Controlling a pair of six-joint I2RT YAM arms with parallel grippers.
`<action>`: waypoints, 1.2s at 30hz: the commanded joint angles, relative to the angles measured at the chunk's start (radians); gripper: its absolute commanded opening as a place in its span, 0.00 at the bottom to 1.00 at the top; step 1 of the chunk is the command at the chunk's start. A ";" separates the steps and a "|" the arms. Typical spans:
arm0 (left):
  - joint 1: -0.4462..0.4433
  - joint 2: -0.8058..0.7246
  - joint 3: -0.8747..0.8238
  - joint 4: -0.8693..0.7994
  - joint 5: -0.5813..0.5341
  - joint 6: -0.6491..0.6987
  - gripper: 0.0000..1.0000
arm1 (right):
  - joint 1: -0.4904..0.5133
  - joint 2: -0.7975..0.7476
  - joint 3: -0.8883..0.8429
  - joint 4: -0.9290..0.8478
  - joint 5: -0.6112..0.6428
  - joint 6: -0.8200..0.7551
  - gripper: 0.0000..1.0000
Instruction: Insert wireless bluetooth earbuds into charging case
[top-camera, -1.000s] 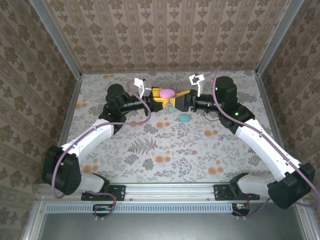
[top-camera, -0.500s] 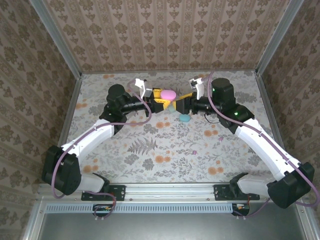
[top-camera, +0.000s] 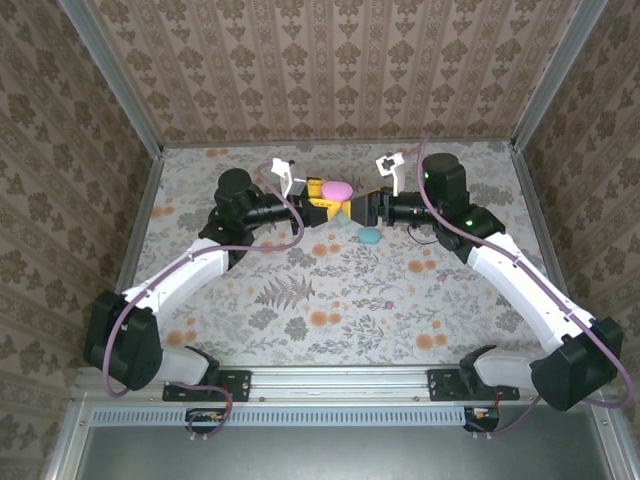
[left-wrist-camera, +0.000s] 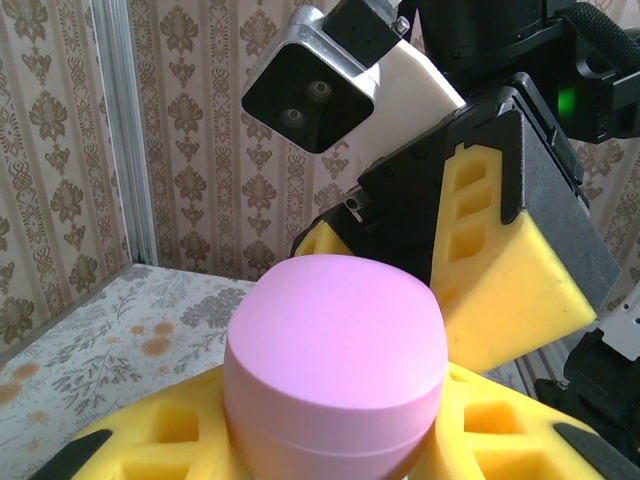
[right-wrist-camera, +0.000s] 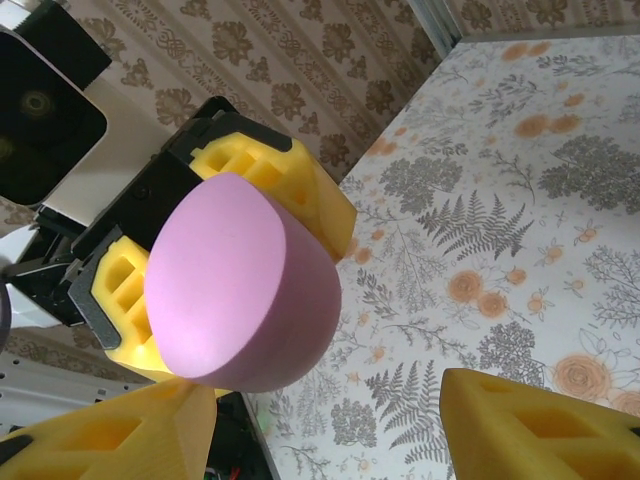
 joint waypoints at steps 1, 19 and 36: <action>-0.010 -0.025 0.005 -0.012 0.032 0.026 0.33 | -0.006 0.008 0.031 0.065 -0.012 0.039 0.63; -0.012 -0.052 0.001 -0.117 0.046 0.105 0.32 | -0.045 0.019 0.031 0.152 -0.024 0.209 0.64; -0.013 -0.059 -0.010 -0.120 0.015 0.115 0.32 | -0.059 0.021 0.048 0.094 0.049 0.238 0.67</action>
